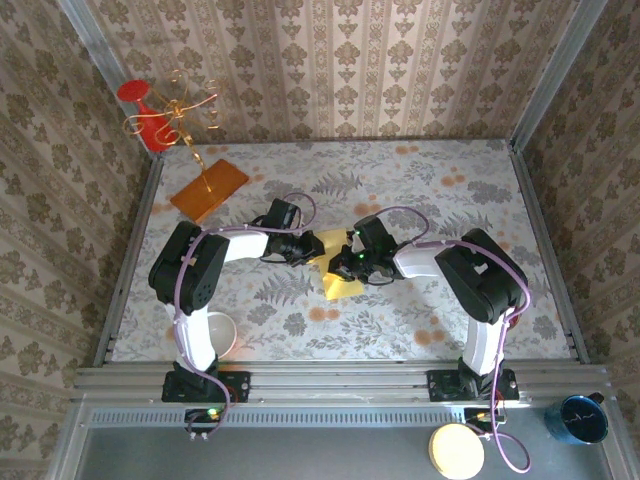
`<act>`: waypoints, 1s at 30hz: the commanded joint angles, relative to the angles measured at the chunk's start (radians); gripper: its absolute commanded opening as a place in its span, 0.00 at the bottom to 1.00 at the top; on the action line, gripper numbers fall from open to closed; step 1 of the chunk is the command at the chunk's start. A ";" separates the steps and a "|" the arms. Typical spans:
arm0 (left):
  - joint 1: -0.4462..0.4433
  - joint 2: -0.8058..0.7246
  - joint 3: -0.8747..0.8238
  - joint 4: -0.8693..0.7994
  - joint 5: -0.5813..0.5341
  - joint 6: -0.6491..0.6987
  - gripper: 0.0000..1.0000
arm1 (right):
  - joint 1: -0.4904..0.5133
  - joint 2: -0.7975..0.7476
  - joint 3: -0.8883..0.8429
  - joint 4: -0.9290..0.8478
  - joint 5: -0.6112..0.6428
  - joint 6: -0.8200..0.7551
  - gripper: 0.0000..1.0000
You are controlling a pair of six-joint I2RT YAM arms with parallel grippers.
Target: Fold a paper plane with a square sheet of paper (pick it up from the middle)
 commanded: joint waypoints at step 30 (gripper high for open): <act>-0.002 0.030 0.009 -0.039 -0.016 0.020 0.16 | 0.007 0.045 0.029 0.038 0.014 0.024 0.02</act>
